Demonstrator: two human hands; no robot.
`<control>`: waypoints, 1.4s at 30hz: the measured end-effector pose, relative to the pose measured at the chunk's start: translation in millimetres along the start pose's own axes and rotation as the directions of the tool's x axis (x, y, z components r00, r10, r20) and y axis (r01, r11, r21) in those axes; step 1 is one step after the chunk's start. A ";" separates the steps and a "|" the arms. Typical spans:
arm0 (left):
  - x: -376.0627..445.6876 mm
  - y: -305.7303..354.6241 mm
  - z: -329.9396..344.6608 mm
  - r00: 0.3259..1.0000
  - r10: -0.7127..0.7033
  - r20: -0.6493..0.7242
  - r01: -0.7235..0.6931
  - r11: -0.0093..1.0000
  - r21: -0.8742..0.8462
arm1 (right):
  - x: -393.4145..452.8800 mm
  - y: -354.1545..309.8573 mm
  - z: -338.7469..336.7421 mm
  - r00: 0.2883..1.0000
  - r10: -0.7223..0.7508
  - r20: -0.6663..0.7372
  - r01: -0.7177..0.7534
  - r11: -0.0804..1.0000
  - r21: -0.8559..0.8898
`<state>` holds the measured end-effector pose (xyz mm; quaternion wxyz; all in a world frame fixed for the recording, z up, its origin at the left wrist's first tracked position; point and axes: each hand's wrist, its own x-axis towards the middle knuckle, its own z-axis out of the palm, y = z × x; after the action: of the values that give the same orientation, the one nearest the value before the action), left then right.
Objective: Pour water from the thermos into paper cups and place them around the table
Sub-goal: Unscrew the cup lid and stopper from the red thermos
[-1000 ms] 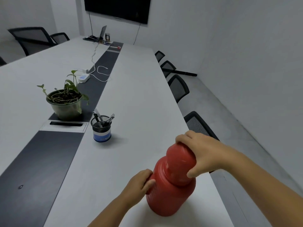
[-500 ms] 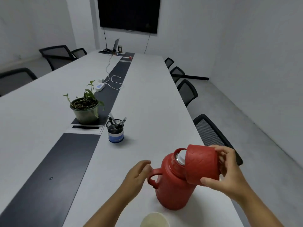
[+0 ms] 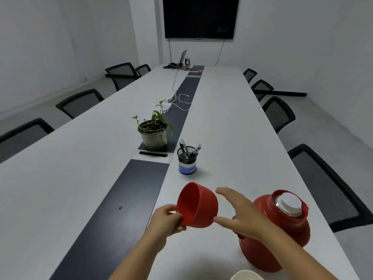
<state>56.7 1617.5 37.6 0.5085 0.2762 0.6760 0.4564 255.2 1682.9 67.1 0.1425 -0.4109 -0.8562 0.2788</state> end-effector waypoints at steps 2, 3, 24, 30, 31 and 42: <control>20.6 -9.8 -6.6 0.986 0.055 -0.155 -0.038 0.993 0.113 | -6.3 5.2 -4.7 0.942 -0.099 -0.322 0.037 0.980 -0.193; 30.1 -14.1 -6.9 0.975 0.087 -0.204 -0.051 0.984 0.173 | -13.2 10.3 -9.0 0.878 -0.133 -0.459 0.016 0.968 -0.250; 62.1 -38.4 45.2 0.886 0.451 -0.107 -0.309 0.747 0.588 | -52.8 64.3 -55.2 0.855 0.048 -0.516 -0.263 0.898 -0.352; 37.3 -28.2 121.2 0.725 0.429 0.538 -0.681 0.563 0.469 | -40.0 69.2 -70.8 0.924 0.151 -0.351 -0.315 0.820 -0.477; 38.2 -27.5 128.4 0.726 0.365 0.582 -0.662 0.598 0.452 | -38.4 69.5 -70.6 0.924 0.143 -0.353 -0.310 0.823 -0.477; 48.2 -42.9 139.0 0.684 0.454 0.570 -0.701 0.626 0.342 | -42.7 76.0 -54.2 0.792 0.044 -0.609 -0.225 0.948 -0.224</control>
<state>175.2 1686.1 -31.1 0.3660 0.7073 0.5148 0.3175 354.8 1707.4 64.9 0.3233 -0.5541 -0.7669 0.0186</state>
